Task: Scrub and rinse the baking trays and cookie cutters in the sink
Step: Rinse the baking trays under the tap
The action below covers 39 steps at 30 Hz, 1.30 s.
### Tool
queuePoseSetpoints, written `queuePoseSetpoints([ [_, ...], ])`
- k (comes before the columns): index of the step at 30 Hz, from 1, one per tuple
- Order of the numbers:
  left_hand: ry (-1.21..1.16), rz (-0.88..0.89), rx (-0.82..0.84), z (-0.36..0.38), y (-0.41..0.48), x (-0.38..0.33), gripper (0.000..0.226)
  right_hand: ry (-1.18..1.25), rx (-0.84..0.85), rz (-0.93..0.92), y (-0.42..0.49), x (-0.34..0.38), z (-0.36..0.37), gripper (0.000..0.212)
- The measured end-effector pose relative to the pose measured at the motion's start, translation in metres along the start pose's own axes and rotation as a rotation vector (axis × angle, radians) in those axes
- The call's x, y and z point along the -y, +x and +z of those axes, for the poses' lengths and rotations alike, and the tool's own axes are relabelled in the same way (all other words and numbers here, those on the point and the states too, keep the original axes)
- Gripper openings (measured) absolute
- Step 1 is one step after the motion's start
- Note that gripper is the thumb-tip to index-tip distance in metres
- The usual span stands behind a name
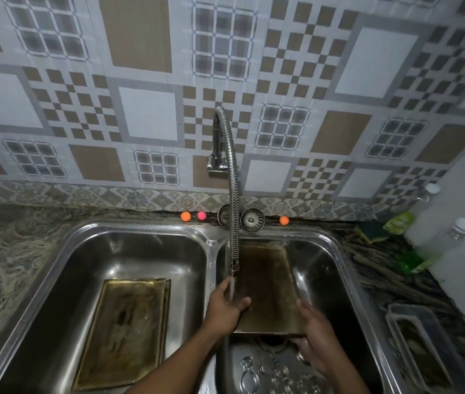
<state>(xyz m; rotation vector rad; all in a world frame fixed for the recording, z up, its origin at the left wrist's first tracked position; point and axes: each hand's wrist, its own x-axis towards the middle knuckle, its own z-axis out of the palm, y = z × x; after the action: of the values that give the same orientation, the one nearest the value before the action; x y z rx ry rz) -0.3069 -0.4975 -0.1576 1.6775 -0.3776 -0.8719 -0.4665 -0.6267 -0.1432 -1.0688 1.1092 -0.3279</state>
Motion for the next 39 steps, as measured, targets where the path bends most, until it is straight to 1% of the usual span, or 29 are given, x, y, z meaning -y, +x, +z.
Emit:
queuePoseSetpoints([
  [1, 0.046, -0.009, 0.032, 0.004, 0.001, -0.001, 0.06, 0.09, 0.006, 0.012, -0.007, 0.007, -0.002, 0.027],
  [2, 0.131, 0.001, 0.052, 0.008, 0.001, -0.005, 0.063, 0.131, -0.003, -0.014, -0.015, 0.015, -0.002, 0.026],
  [4, 0.351, 0.02, 0.085, 0.018, 0.0, -0.014, 0.069, 0.003, -0.066, -0.186, -0.021, 0.021, -0.002, 0.027],
  [5, 0.357, 0.039, 0.097, 0.022, -0.003, -0.021, 0.063, -0.152, -0.1, -0.298, -0.021, 0.021, -0.001, 0.028],
  [6, 0.299, 0.058, 0.114, 0.027, -0.007, -0.028, 0.054, -0.317, -0.132, -0.393, -0.022, 0.02, 0.002, 0.032],
  [7, 0.189, 0.073, 0.13, 0.032, -0.008, -0.033, 0.047, -0.465, -0.165, -0.465, -0.023, 0.017, 0.006, 0.035],
  [9, -0.07, 0.038, 0.181, 0.04, -0.008, -0.041, 0.035, -0.667, -0.204, -0.561, -0.03, 0.01, 0.019, 0.042],
  [11, -0.285, -0.024, 0.237, 0.042, -0.007, -0.045, 0.035, -0.786, -0.196, -0.658, -0.037, 0.0, 0.033, 0.049],
  [12, -0.355, -0.05, 0.235, 0.04, -0.005, -0.044, 0.039, -0.811, -0.164, -0.679, -0.043, -0.003, 0.04, 0.055],
  [14, -0.369, -0.094, 0.19, 0.034, -0.005, -0.041, 0.041, -0.932, -0.101, -0.688, -0.047, -0.013, 0.048, 0.062],
  [16, -0.436, -0.131, 0.139, 0.029, -0.005, -0.038, 0.03, -1.114, -0.08, -0.725, -0.053, -0.015, 0.055, 0.06],
  [17, -0.397, -0.106, 0.086, 0.027, -0.004, -0.034, 0.029, -1.16, -0.069, -0.735, -0.054, -0.016, 0.057, 0.058],
  [19, -0.289, -0.033, 0.006, 0.017, -0.002, -0.027, 0.041, -1.165, -0.023, -0.739, -0.057, -0.016, 0.061, 0.055],
  [20, -0.261, 0.008, -0.014, 0.012, -0.002, -0.024, 0.041, -1.15, 0.004, -0.745, -0.056, -0.016, 0.062, 0.054],
  [21, -0.248, 0.028, -0.029, 0.007, -0.003, -0.022, 0.037, -1.139, 0.024, -0.754, -0.053, -0.016, 0.062, 0.054],
  [23, -0.238, 0.055, -0.045, -0.004, -0.007, -0.019, 0.032, -1.155, 0.074, -0.739, -0.043, -0.015, 0.064, 0.058],
  [25, -0.194, 0.082, -0.041, -0.014, -0.012, -0.015, 0.038, -1.214, 0.104, -0.664, -0.027, -0.013, 0.066, 0.066],
  [27, -0.125, 0.092, -0.041, -0.022, -0.018, -0.013, 0.047, -1.209, 0.082, -0.548, -0.006, -0.011, 0.069, 0.071],
  [29, -0.102, 0.088, -0.018, -0.027, -0.022, -0.008, 0.052, -1.175, 0.011, -0.442, 0.015, -0.002, 0.078, 0.07],
  [31, -0.092, 0.077, 0.031, -0.028, -0.026, -0.007, 0.053, -1.18, -0.073, -0.392, 0.027, 0.013, 0.094, 0.066],
  [32, -0.088, 0.083, 0.054, -0.027, -0.028, -0.007, 0.053, -1.192, -0.085, -0.402, 0.028, 0.022, 0.104, 0.064],
  [33, -0.098, 0.082, 0.068, -0.027, -0.028, -0.008, 0.054, -1.193, -0.057, -0.444, 0.026, 0.028, 0.114, 0.063],
  [34, -0.112, 0.09, 0.065, -0.027, -0.028, -0.012, 0.052, -1.204, 0.008, -0.52, 0.022, 0.032, 0.123, 0.064],
  [36, -0.159, 0.109, 0.041, -0.028, -0.026, -0.019, 0.049, -1.257, 0.206, -0.682, 0.008, 0.033, 0.134, 0.063],
  [37, -0.199, 0.108, 0.015, -0.031, -0.023, -0.021, 0.049, -1.254, 0.289, -0.735, 0.001, 0.027, 0.133, 0.059],
  [39, -0.255, 0.093, -0.014, -0.037, -0.02, -0.022, 0.047, -1.197, 0.373, -0.791, -0.015, 0.015, 0.121, 0.052],
])
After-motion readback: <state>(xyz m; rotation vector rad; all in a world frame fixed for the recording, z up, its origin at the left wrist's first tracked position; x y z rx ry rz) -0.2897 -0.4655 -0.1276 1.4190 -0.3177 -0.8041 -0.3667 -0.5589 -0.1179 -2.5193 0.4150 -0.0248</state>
